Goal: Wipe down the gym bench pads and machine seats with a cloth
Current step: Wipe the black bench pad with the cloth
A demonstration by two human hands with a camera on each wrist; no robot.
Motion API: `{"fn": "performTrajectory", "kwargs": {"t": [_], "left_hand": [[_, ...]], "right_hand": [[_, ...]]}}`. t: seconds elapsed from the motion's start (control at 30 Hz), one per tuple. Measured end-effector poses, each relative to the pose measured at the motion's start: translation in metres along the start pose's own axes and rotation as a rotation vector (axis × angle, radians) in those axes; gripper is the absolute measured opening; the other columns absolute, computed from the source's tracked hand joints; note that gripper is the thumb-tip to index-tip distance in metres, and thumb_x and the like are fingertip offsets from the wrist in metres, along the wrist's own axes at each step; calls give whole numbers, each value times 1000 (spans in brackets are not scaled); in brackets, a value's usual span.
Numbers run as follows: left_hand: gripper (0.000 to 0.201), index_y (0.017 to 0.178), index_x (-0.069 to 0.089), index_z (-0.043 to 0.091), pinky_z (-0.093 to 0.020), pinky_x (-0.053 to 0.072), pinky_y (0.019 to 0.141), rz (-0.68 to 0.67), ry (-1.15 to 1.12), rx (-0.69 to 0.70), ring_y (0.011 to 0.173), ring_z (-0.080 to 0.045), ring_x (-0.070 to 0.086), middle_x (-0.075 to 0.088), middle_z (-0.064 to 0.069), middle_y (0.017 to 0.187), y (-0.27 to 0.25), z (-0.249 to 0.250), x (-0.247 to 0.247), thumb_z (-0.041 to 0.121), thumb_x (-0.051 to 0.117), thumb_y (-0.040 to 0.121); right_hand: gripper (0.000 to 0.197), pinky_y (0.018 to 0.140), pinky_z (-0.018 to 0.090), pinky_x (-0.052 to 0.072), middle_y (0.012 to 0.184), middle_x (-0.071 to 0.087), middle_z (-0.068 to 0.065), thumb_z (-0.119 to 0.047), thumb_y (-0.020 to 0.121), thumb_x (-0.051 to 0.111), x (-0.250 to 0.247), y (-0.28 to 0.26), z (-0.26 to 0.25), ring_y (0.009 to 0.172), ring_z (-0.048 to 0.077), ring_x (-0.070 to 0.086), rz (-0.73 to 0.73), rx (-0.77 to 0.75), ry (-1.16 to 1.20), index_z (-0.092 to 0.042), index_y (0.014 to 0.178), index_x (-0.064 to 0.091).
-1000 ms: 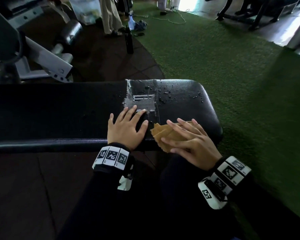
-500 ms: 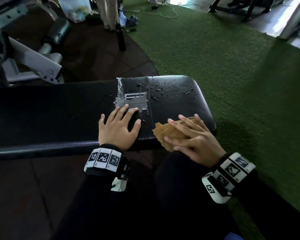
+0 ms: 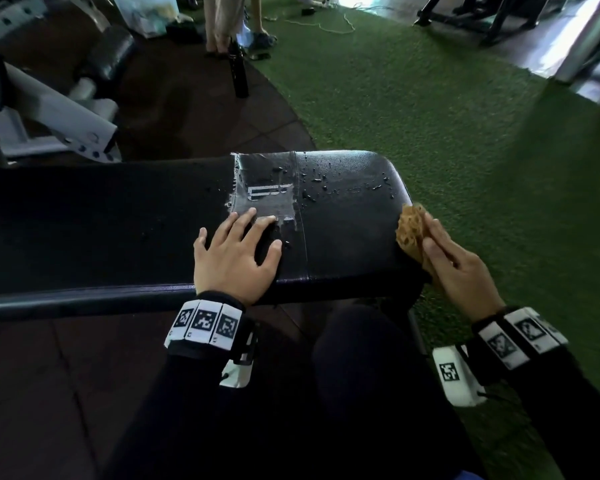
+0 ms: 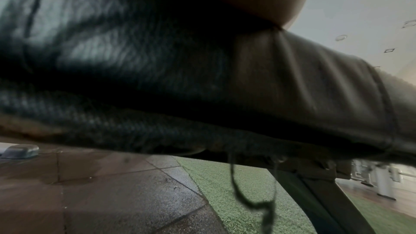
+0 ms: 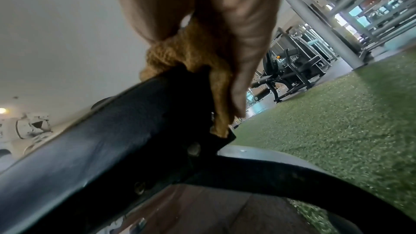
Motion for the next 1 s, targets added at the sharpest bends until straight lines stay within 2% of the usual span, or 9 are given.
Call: {"fn": "performTrajectory", "kwargs": {"t": [0.17,0.37,0.43,0.53,0.63,0.73,0.8,0.93,1.0], "left_hand": [[54,137,25,52,-49,7,116,-9,1,-2,144,-6,12,25,19,153,0,0,1,64,13,85],[53,136,27,52,-50,9,115,1,1,-5,144,-7,14,26,19,152,0,1,0,62,15,86],[53,136,28,51,-50,10,115,5,-2,-7,143,-7,15,27,19,152,0,1,-1,62,15,86],[53,135,30,50,-50,10,115,11,-7,-10,143,-7,15,28,20,152,1,1,-2,62,15,85],[54,135,32,49,-49,11,114,23,-3,-21,143,-7,18,29,20,151,0,0,-4,61,16,85],[53,135,32,50,-48,11,114,30,1,-32,142,-6,18,30,21,151,0,0,-4,62,18,86],[52,135,31,51,-48,10,115,30,-1,-35,142,-5,18,29,21,151,0,0,-4,62,18,86],[52,136,30,51,-48,10,115,25,5,-37,143,-5,17,29,21,151,-1,0,-4,61,19,86],[52,136,30,51,-47,10,115,26,4,-39,143,-5,17,29,21,151,-1,0,-4,61,18,86]], "right_hand": [[47,117,27,19,145,35,-19,-35,98,41,11,34,13,133,-5,30,-105,173,-2,-30,144,32],[65,94,-8,14,147,12,-23,-22,96,46,18,38,23,121,-30,14,-334,191,-38,-19,149,9],[63,103,1,9,151,11,-16,-23,97,44,19,56,20,130,-16,10,-386,201,-129,-14,149,10],[57,118,27,10,154,19,-3,-23,99,40,26,94,16,141,7,14,-443,234,-212,-11,149,15],[44,100,36,38,134,48,8,-19,102,32,43,124,15,122,20,46,-489,377,-25,-14,145,28],[37,98,49,40,127,52,16,-20,103,31,52,153,14,106,27,51,-486,474,22,-14,139,36],[37,96,49,43,130,51,16,-21,102,31,54,167,11,104,26,52,-470,470,-14,-15,139,37],[41,55,19,52,108,57,3,-21,102,33,50,161,15,82,15,56,-443,470,-65,-21,143,31],[45,58,23,51,108,56,2,-28,101,37,43,151,21,85,16,58,-442,481,-136,-30,145,26]]}}
Point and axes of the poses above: each hand's wrist, its own y-axis towards the middle knuckle, its own x-axis out of the palm, z = x × y, the point moved 9 cm from there along y, towards the middle knuckle
